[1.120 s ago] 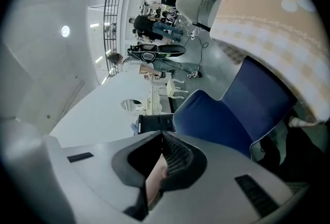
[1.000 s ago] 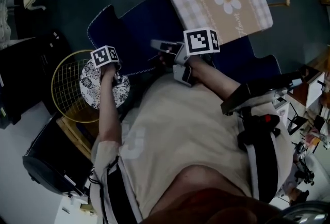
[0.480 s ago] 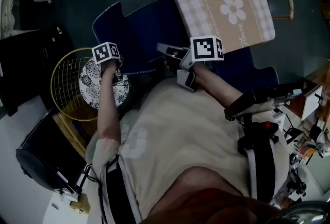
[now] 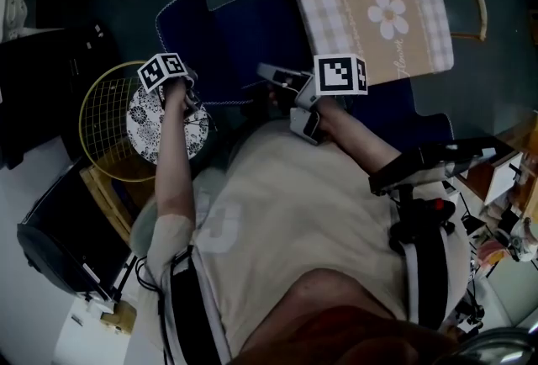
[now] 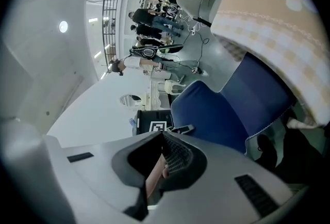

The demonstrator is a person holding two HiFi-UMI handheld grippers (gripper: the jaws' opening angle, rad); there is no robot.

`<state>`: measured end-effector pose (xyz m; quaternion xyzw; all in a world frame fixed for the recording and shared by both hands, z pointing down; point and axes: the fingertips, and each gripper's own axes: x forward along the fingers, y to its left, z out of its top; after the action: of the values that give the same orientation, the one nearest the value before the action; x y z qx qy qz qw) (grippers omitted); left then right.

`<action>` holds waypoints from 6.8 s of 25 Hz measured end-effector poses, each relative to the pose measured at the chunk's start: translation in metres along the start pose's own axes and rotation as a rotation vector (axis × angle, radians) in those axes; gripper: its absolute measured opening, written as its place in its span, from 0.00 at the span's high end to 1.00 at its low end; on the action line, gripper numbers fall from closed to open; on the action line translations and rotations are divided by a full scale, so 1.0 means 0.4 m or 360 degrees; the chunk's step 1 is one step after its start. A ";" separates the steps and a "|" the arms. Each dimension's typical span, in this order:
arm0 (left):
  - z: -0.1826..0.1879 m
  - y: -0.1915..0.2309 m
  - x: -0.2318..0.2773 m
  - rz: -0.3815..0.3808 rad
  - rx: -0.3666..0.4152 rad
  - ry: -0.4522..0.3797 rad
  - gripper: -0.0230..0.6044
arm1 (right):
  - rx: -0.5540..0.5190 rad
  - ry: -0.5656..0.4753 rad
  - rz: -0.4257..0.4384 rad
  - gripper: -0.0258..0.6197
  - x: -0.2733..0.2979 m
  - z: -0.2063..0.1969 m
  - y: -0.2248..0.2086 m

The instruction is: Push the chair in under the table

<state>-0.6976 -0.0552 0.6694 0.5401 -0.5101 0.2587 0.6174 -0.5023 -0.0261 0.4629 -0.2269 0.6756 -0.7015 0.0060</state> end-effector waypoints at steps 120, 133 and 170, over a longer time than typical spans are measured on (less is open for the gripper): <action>0.046 -0.116 -0.154 -0.0162 0.0587 -0.0320 0.54 | 0.0096 -0.0278 -0.0094 0.94 -0.027 -0.200 -0.044; -0.117 -0.382 -0.320 -0.0901 0.0770 -0.0600 0.95 | -0.0042 -0.0275 -0.0108 0.94 -0.066 -0.247 -0.040; -0.812 -1.168 -0.126 -0.1061 0.2125 -0.0057 0.95 | 0.0151 -0.1344 -0.0010 0.94 -0.952 -0.308 -0.279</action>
<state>-0.1944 0.1266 0.4691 0.9304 -0.0636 0.3037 0.1953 -0.1678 0.2199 0.4530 -0.4960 0.5800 -0.5772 0.2906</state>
